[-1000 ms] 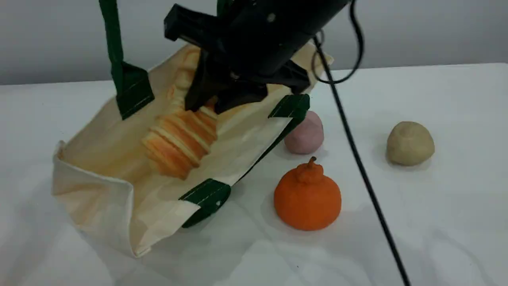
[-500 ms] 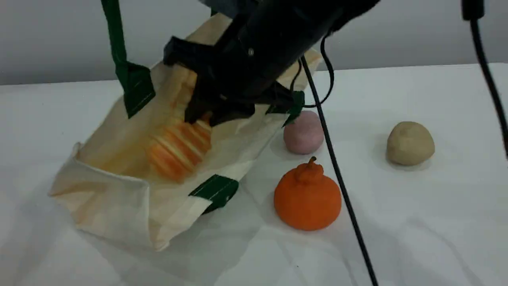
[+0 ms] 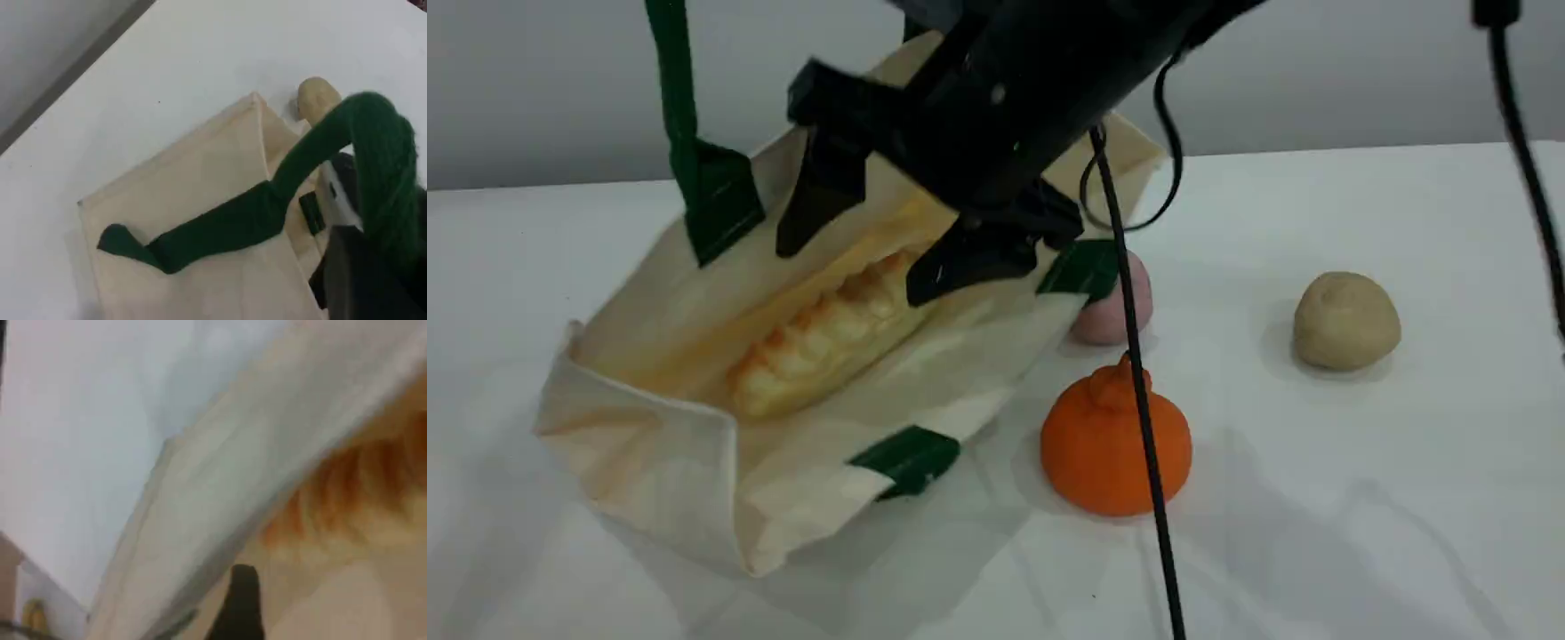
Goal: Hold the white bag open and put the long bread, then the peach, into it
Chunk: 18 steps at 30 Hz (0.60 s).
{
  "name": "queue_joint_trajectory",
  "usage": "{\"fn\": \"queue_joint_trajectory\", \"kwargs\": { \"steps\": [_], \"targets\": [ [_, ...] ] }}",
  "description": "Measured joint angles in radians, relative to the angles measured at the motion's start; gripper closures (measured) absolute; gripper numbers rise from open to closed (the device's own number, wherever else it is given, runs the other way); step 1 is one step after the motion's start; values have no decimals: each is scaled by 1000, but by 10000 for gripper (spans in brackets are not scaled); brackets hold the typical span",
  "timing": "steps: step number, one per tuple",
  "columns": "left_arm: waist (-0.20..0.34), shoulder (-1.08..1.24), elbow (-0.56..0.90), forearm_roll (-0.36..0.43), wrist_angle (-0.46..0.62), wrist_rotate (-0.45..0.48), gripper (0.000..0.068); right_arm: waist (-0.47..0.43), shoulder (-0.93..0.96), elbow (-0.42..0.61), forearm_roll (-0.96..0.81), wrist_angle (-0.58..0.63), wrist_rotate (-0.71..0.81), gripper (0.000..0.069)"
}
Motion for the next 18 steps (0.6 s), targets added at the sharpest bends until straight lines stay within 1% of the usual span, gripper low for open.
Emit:
{"fn": "queue_joint_trajectory", "kwargs": {
  "steps": [3, 6, 10, 12, 14, 16, 18],
  "targets": [
    [0, 0, 0, 1, 0, 0, 586, -22, -31, 0, -7, 47, -6, 107],
    [0, 0, 0, 9, 0, 0, 586, -28, -66, 0, -10, 105, -13, 116],
    [0, 0, 0, 26, 0, 0, 586, -40, -114, -5, -43, 113, -17, 117],
    [0, 0, 0, 27, 0, 0, 586, -52, -137, -26, -87, 126, -14, 117],
    [0, 0, 0, 27, 0, 0, 586, -70, -156, -45, -131, 166, 9, 117],
    [0, 0, 0, 27, 0, 0, 586, -99, -166, -69, -169, 185, 40, 117],
    [1, 0, 0, 30, 0, 0, 586, -131, -169, -92, -198, 231, 65, 117]
  ]
}}
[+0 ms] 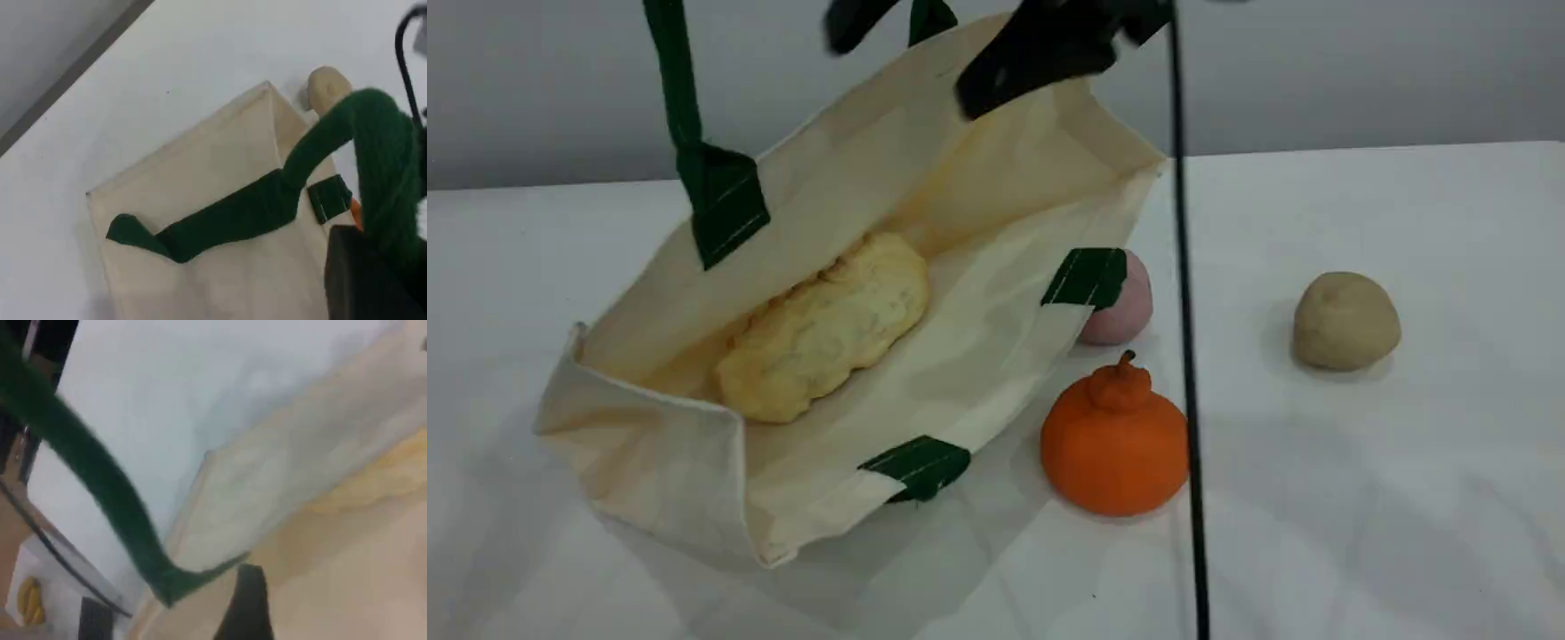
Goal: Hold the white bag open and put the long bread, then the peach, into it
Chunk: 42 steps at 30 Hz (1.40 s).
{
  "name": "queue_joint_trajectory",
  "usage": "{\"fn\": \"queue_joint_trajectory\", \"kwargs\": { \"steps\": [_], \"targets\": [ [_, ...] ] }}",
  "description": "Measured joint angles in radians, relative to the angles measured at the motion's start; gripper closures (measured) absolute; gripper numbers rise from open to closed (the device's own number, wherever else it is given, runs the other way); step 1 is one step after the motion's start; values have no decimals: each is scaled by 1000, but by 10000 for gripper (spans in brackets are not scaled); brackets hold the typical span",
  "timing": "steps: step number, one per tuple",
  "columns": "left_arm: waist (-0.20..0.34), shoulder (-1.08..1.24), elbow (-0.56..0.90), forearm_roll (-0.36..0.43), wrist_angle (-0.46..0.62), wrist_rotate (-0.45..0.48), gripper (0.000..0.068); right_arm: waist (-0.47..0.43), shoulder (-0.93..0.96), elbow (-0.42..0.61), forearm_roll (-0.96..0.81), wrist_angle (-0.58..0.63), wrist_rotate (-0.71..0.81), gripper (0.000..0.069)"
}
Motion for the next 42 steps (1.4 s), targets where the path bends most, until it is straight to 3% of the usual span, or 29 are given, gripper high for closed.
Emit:
{"fn": "queue_joint_trajectory", "kwargs": {
  "steps": [4, 12, 22, 31, 42],
  "targets": [
    [0, 0, 0, 48, 0, -9, 586, -76, 0, -47, -3, 85, 11, 117],
    [0, 0, -1, 158, 0, -75, 586, -199, 2, -47, -87, 78, 9, 117],
    [1, 0, -1, 351, 0, -221, 586, -220, 3, -46, -244, 23, 64, 117],
    [51, -9, -71, 355, 1, -274, 586, -219, 72, -46, -320, 21, 113, 117],
    [52, -51, -93, 364, 1, -264, 586, -217, 236, -46, -303, -13, 113, 117]
  ]
}}
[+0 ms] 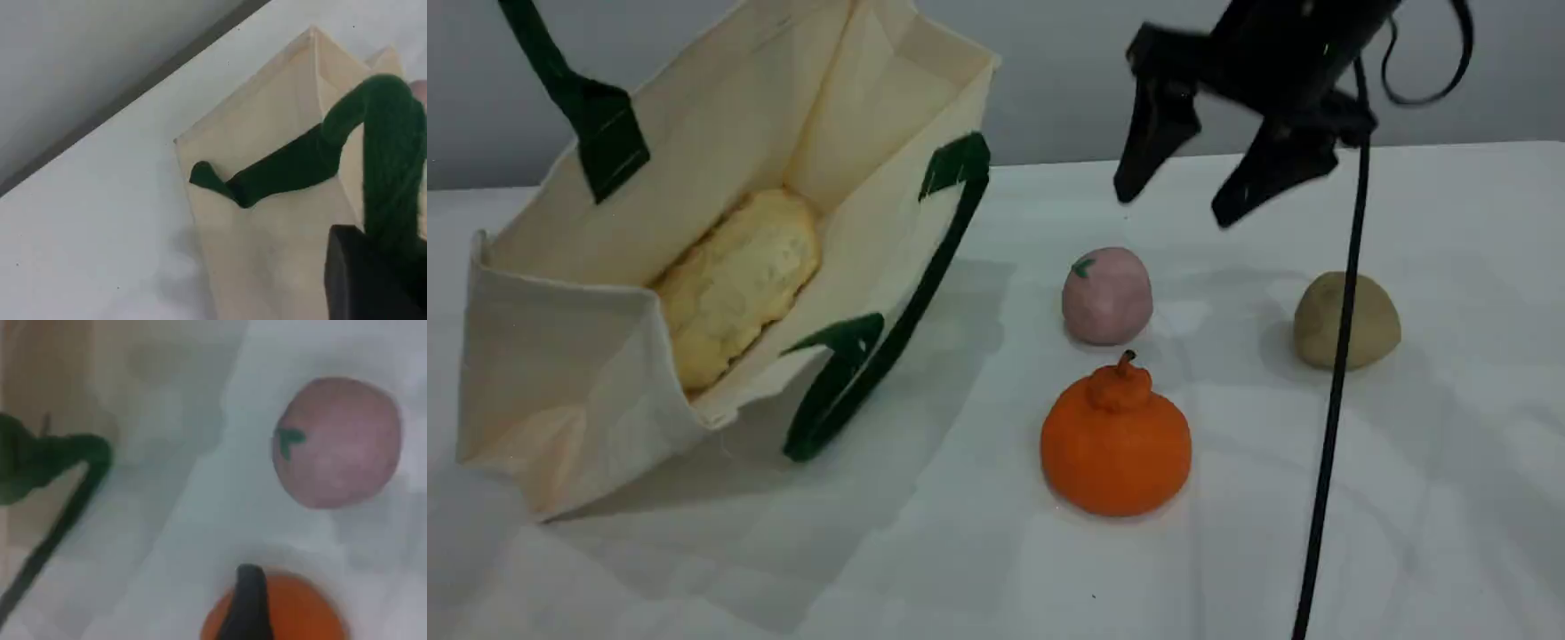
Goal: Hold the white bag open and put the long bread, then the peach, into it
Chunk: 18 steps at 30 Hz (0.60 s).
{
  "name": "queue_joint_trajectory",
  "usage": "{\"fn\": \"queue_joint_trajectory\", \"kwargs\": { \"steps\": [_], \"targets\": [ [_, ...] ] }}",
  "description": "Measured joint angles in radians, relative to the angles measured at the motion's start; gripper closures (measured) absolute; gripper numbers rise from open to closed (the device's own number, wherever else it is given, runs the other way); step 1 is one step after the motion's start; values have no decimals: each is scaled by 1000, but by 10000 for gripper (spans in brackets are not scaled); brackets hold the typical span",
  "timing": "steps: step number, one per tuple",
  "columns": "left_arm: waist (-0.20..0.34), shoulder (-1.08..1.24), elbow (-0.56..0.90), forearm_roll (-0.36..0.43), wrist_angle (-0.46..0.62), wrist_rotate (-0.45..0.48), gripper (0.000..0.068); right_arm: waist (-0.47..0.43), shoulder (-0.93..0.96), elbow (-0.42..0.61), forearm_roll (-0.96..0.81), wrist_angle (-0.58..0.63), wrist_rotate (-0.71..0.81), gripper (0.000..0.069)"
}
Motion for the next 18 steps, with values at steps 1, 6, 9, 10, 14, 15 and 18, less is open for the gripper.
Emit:
{"fn": "queue_joint_trajectory", "kwargs": {
  "steps": [1, 6, 9, 10, 14, 15, 18],
  "targets": [
    [0, 0, 0, 0, 0, 1, 586, 1, 13, 0, 2, -3, 0, 117],
    [0, 0, 0, -4, 0, 1, 586, 1, 65, 0, 34, -20, -2, 117],
    [-1, 0, 0, -5, 0, 1, 586, 4, 81, 0, 71, -35, -18, 117],
    [-1, 0, 0, -6, 0, 1, 586, 10, 87, 0, 87, -42, -29, 117],
    [-1, 0, 0, -12, -1, 1, 586, 39, 116, -1, 139, -80, -79, 117],
    [-1, 0, 0, -14, -1, 1, 586, 46, 124, -1, 141, -95, -84, 117],
    [-1, 1, 0, -36, -1, 1, 586, 64, 129, -1, 138, -146, -83, 117]
  ]
}}
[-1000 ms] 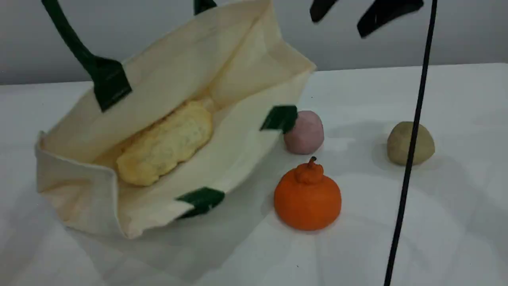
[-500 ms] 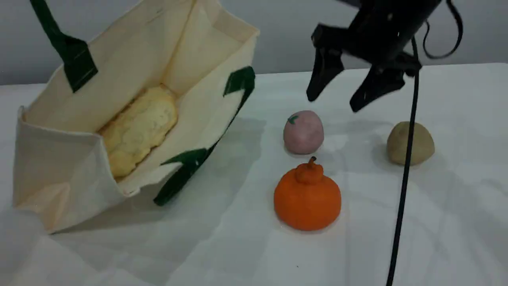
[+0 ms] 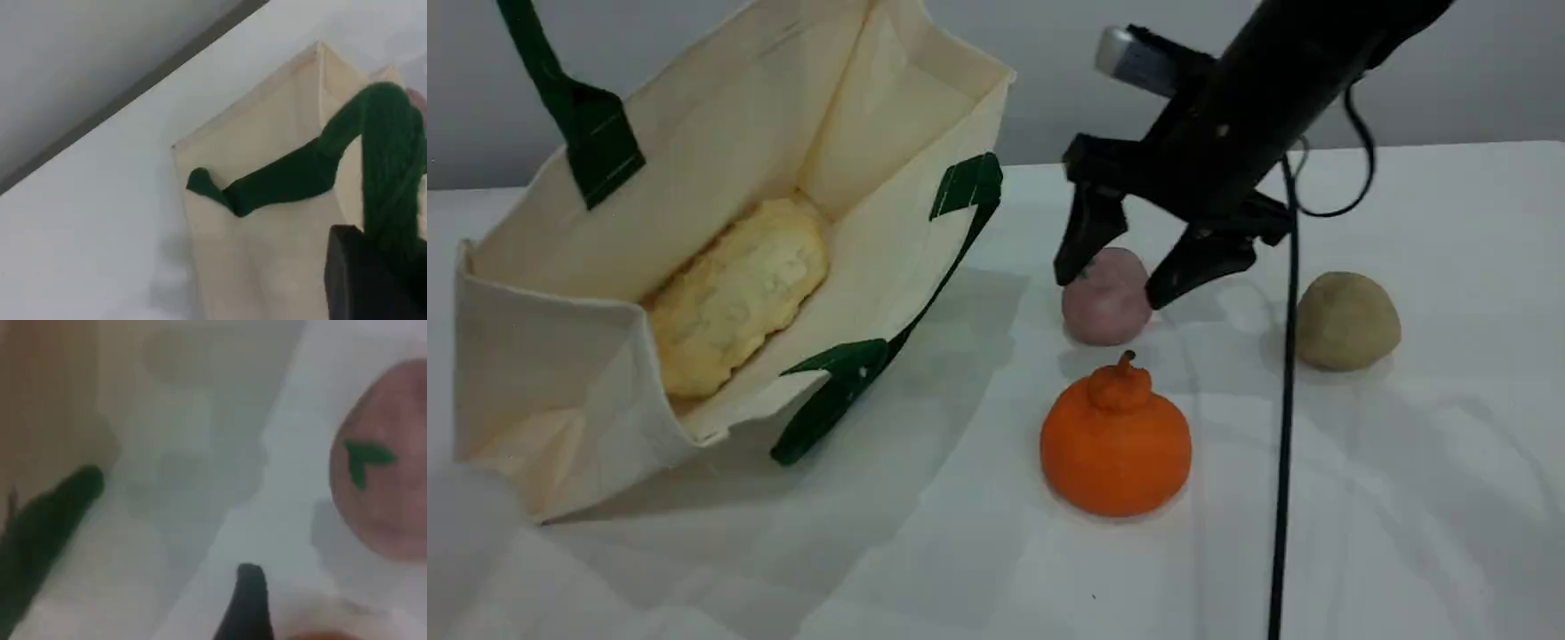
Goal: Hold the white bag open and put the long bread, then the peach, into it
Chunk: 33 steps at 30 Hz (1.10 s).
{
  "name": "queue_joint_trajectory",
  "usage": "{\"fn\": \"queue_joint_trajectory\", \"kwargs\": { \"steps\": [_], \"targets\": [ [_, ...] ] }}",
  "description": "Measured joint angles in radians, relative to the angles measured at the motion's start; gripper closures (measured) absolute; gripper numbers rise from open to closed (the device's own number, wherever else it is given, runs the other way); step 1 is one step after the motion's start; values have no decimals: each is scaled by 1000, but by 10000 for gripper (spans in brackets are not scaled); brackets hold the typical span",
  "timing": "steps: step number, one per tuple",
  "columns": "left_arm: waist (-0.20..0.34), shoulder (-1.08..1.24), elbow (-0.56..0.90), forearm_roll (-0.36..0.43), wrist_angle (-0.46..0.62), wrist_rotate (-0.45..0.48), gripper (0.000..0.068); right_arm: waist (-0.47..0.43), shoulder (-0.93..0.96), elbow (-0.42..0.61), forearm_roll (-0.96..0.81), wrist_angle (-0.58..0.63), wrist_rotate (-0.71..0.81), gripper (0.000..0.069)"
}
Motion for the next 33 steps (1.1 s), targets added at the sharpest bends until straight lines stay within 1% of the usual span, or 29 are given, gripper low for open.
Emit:
{"fn": "queue_joint_trajectory", "kwargs": {
  "steps": [3, 8, 20, 25, 33],
  "targets": [
    [0, 0, 0, -1, 0, 0, 586, 0, 0, 0, -3, -68, 0, 117],
    [0, 0, 0, -1, 0, 2, 586, 0, 0, 0, -11, -117, -9, 117],
    [0, 0, 0, -2, 0, 5, 586, 0, 21, 0, -26, -153, -29, 117],
    [0, 0, 0, -26, 0, 8, 586, 1, 41, 0, -24, -156, -30, 117],
    [0, 0, 0, -25, -1, 8, 586, 44, 72, 0, -18, -205, -36, 117]
  ]
}}
